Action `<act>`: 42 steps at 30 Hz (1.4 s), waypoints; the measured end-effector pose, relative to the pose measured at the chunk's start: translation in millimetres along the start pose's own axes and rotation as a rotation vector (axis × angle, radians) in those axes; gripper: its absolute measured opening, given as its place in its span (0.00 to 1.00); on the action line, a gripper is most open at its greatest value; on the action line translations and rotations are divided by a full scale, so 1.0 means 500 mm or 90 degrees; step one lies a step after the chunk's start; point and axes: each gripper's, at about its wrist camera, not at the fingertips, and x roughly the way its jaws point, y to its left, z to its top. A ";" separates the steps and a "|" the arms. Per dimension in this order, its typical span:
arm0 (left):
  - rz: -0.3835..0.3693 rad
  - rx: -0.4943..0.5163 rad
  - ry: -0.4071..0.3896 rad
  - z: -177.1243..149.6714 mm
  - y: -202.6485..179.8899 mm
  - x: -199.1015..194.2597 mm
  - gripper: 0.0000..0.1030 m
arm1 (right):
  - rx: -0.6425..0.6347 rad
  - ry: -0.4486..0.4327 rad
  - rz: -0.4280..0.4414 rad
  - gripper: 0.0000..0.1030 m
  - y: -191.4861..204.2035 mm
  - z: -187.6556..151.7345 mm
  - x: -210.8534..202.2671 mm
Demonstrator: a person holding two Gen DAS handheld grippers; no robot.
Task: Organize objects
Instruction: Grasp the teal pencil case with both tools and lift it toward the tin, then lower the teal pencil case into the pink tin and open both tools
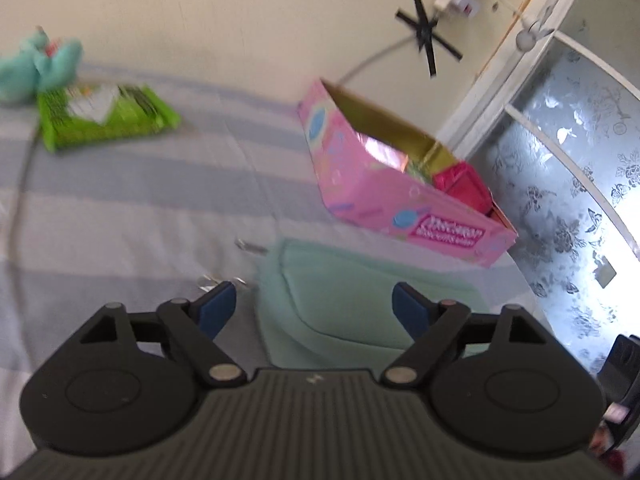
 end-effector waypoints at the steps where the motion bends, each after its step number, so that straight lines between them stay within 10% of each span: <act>1: 0.002 0.000 0.010 -0.003 -0.005 0.012 0.83 | -0.033 0.000 -0.011 0.84 0.006 -0.002 -0.001; 13: 0.017 0.022 -0.035 0.003 -0.033 0.005 0.66 | -0.113 -0.020 0.005 0.79 0.038 0.023 0.023; 22: -0.003 0.088 -0.131 0.176 -0.142 0.053 0.67 | -0.167 -0.154 -0.036 0.80 0.011 0.181 0.010; 31: 0.036 0.075 -0.055 0.285 -0.181 0.287 0.67 | 0.004 -0.001 -0.006 0.78 -0.198 0.319 0.154; 42: 0.094 0.083 -0.037 0.303 -0.200 0.379 0.74 | -0.039 0.031 -0.128 0.81 -0.270 0.391 0.284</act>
